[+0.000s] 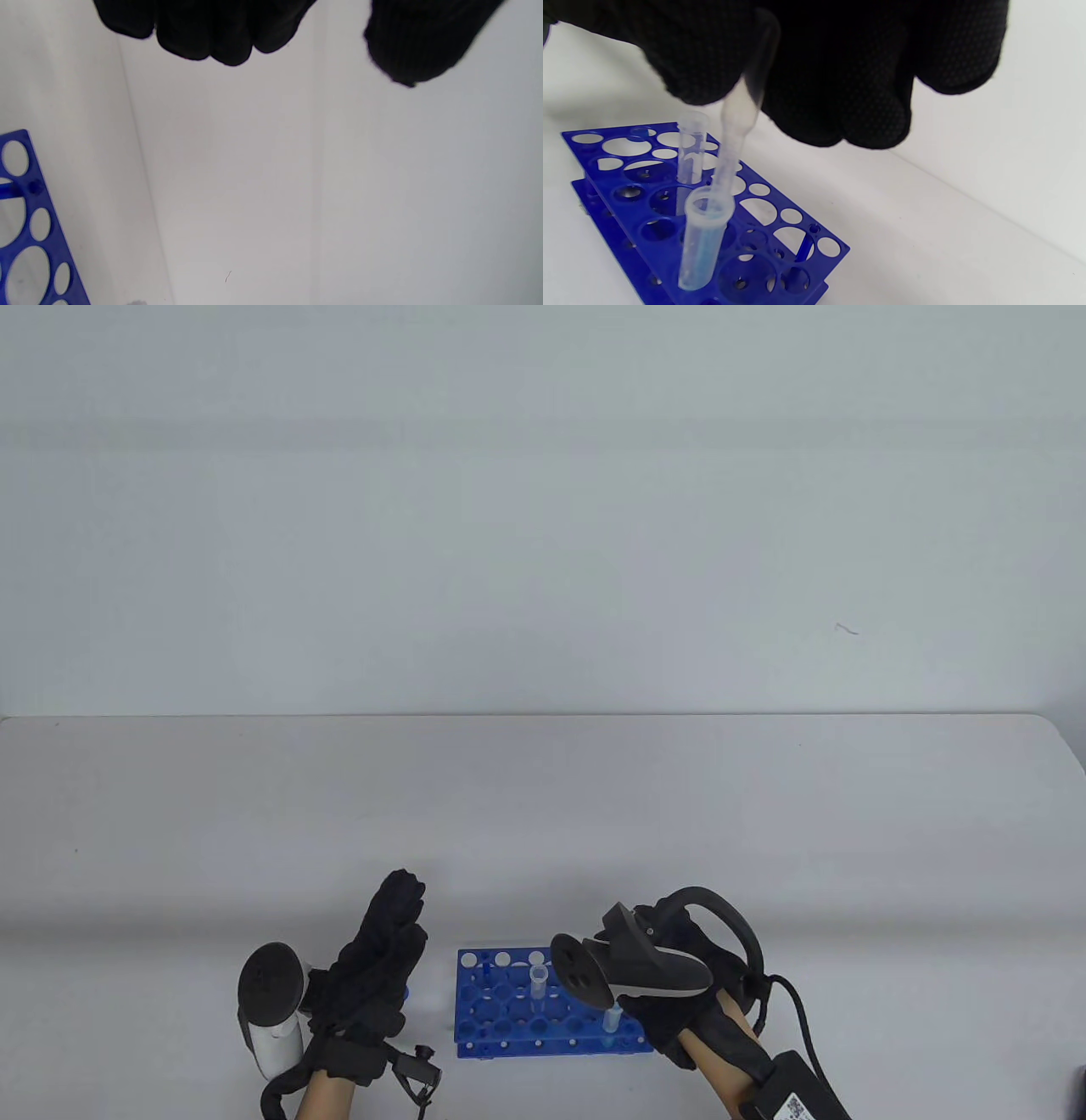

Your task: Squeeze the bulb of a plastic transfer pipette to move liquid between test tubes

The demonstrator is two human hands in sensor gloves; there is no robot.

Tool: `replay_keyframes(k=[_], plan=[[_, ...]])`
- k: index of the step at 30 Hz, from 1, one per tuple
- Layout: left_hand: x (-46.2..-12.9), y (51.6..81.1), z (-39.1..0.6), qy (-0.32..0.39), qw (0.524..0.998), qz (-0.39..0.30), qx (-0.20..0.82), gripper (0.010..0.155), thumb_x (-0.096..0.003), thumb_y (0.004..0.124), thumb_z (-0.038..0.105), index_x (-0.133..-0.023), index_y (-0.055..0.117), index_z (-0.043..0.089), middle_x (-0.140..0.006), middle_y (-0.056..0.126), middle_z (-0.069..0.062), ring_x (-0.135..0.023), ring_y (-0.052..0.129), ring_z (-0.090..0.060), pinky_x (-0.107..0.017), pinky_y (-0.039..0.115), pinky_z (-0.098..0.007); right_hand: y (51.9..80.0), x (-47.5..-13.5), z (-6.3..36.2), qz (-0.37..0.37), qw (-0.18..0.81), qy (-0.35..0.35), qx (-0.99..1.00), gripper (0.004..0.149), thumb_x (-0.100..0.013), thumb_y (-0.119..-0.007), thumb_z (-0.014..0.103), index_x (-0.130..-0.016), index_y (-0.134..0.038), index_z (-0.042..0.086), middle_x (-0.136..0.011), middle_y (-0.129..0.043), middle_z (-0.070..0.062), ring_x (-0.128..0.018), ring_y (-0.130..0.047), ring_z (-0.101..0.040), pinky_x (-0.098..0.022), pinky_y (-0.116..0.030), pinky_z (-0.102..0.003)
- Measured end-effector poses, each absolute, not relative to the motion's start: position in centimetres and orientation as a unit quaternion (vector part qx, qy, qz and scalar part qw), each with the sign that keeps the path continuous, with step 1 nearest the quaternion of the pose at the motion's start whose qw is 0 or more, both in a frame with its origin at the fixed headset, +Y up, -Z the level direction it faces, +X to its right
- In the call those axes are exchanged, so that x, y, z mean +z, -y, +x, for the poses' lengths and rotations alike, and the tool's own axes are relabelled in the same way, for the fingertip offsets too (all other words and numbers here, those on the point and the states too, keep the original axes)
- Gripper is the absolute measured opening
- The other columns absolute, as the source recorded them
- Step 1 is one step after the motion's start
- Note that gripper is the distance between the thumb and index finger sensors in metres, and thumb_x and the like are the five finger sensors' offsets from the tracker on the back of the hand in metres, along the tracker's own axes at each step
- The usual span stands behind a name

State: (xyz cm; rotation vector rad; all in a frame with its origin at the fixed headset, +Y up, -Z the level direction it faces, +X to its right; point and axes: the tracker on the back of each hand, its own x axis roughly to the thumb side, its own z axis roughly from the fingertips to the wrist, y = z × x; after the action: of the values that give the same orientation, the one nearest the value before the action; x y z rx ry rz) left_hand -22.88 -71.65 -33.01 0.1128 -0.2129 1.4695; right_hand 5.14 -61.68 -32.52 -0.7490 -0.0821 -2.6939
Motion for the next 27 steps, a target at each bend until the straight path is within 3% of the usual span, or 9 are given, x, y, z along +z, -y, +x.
replay_keyframes(k=[9,22,27], plan=[[-33.0,71.6,-22.9,0.097,0.735,0.051,0.669,0.092,-0.0453,0.067,0.067,-0.117,0.036,0.018,-0.123,0.043,-0.014,-0.110,0.046,-0.039,-0.081,0.044,-0.061,61.1,-32.5,5.5,-0.263,0.152,0.027,-0.952,0.048,-0.033,-0.086,0.039,-0.077,-0.089,0.021,-0.060,-0.104,0.002,-0.050,-0.102,-0.019,-0.053,-0.079,-0.048],[-33.0,71.6,-22.9,0.099,0.734,0.051,0.670,0.092,-0.0453,0.067,0.067,-0.117,0.036,0.018,-0.123,0.043,-0.014,-0.110,0.046,-0.039,-0.081,0.045,-0.061,53.1,-29.2,9.1,-0.238,0.060,-0.079,-0.966,0.046,-0.035,-0.086,0.037,-0.078,-0.088,0.020,-0.061,-0.103,0.001,-0.052,-0.101,-0.020,-0.054,-0.078,-0.049],[-33.0,71.6,-22.8,0.100,0.733,0.051,0.671,0.092,-0.0452,0.067,0.067,-0.117,0.037,0.018,-0.122,0.043,-0.014,-0.110,0.046,-0.040,-0.081,0.045,-0.061,51.7,-29.3,8.7,-0.238,0.015,-0.109,-0.965,0.046,-0.035,-0.086,0.037,-0.079,-0.088,0.021,-0.062,-0.102,0.001,-0.053,-0.100,-0.020,-0.055,-0.077,-0.049]])
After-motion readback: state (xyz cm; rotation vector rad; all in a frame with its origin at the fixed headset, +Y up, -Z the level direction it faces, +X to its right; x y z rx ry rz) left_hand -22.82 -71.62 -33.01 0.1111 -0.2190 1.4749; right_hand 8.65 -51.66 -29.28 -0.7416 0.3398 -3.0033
